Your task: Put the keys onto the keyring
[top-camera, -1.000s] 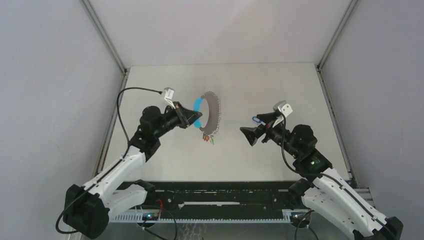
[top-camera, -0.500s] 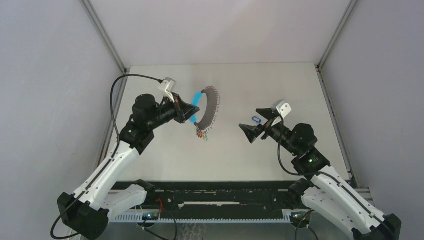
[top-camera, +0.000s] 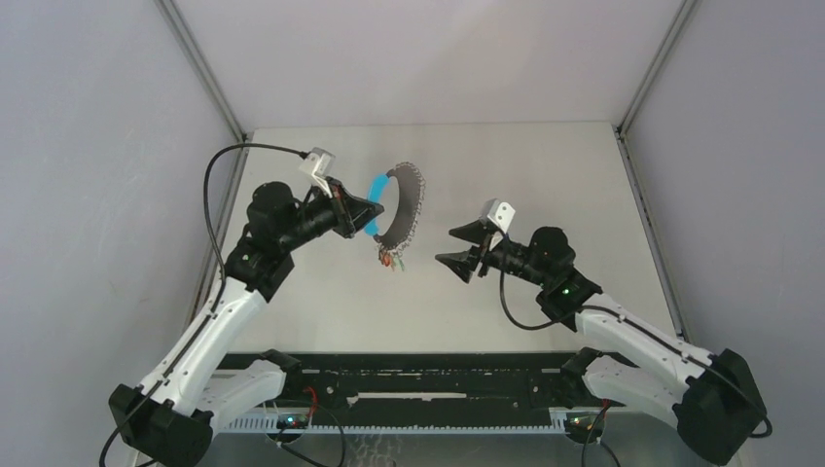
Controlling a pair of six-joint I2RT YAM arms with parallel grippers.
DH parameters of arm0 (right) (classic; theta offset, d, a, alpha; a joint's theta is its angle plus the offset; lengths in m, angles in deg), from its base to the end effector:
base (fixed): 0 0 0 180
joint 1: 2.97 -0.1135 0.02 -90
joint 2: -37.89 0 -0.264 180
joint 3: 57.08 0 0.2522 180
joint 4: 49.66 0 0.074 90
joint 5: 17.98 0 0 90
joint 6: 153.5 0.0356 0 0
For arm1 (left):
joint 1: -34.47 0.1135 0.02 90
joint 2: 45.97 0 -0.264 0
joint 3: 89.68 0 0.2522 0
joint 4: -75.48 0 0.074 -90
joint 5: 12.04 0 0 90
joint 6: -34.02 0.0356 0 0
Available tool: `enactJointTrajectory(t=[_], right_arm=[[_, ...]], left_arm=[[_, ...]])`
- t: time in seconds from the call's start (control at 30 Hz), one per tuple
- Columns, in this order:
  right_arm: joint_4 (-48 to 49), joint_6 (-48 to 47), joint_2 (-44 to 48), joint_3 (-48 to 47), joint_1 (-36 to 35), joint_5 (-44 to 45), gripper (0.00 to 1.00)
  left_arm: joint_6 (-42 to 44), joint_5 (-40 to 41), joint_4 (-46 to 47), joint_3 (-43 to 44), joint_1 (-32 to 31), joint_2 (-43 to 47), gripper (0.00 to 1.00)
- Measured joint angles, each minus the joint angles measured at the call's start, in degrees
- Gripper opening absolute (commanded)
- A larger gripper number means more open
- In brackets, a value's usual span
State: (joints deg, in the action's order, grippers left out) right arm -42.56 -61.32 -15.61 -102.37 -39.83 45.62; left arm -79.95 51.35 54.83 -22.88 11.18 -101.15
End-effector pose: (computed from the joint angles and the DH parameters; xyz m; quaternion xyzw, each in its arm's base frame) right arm 0.1653 0.1437 0.2877 -0.3598 0.6158 0.3814 0.5881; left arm 0.1965 -0.1019 0.3644 0.1450 0.7410 -0.4136 0.5087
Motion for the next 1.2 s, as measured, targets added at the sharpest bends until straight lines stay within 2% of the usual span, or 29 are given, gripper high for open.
enactJointTrajectory(t=[0.27,0.67,0.8,1.2], right_arm=[[8.76,-4.04,-8.41,0.15,-7.58,3.02,0.41],[19.71,-8.09,-15.58,0.15,-11.74,8.33,0.21],[20.96,-8.76,-16.39,0.15,-12.17,8.79,0.18],[23.12,-9.29,-18.69,0.15,-13.51,12.0,0.19]], left_arm=[[-2.56,-0.59,2.84,-1.77,1.97,4.2,0.0],[-3.98,-1.25,3.78,-2.73,2.05,4.72,0.0],[-4.13,-1.97,4.66,-2.73,2.05,4.7,0.0],[-5.46,-3.76,6.43,-3.78,2.05,4.66,0.0]])
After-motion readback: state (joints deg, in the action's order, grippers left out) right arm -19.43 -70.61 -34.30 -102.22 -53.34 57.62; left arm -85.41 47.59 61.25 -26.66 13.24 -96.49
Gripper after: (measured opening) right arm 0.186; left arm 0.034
